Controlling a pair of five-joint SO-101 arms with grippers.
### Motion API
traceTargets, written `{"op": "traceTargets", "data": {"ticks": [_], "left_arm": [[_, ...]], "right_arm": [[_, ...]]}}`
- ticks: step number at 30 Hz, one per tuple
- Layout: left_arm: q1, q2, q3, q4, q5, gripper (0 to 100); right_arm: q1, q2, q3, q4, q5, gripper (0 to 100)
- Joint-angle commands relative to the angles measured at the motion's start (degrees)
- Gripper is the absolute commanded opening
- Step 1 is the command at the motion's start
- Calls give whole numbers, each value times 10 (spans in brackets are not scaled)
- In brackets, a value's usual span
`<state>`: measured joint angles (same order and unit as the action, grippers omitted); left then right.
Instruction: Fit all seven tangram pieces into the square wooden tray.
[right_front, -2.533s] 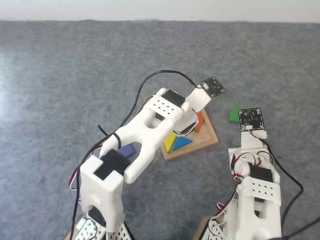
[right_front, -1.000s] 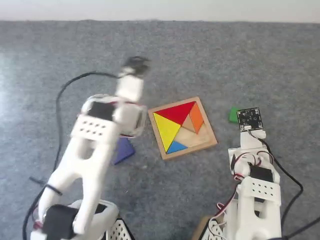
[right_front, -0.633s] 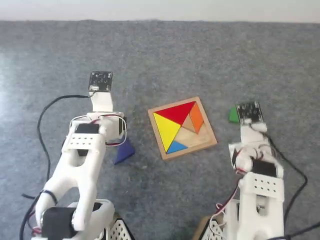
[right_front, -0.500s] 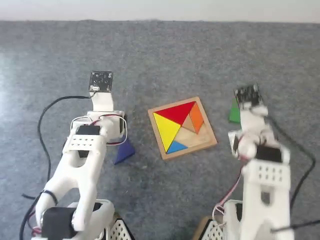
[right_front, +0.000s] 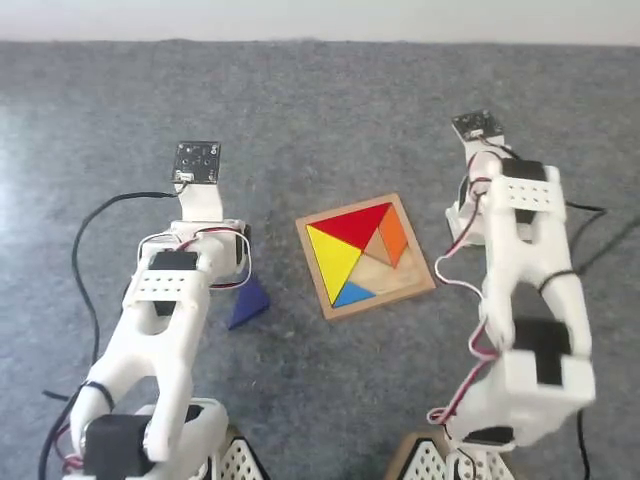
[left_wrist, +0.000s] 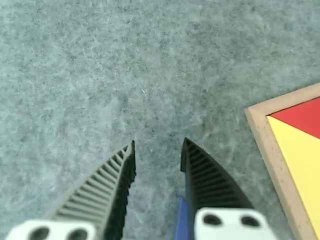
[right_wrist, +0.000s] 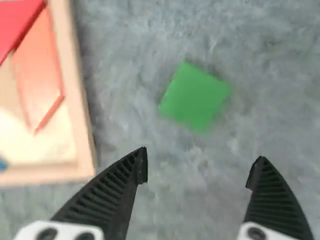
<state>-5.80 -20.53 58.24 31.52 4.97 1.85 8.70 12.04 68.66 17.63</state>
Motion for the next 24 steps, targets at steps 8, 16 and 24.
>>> {"op": "traceTargets", "data": {"ticks": [8, 16, 24], "left_arm": [[0, -24, -2, -11, 2, 148], [13, -24, 2, -11, 2, 148], [21, -24, 10, -13, 1, 148]], "right_arm": [[-11, 87, -35, -113, -113, 317], [-12, 94, -35, -116, -164, 314], [-15, 95, -32, -138, -193, 314]]}}
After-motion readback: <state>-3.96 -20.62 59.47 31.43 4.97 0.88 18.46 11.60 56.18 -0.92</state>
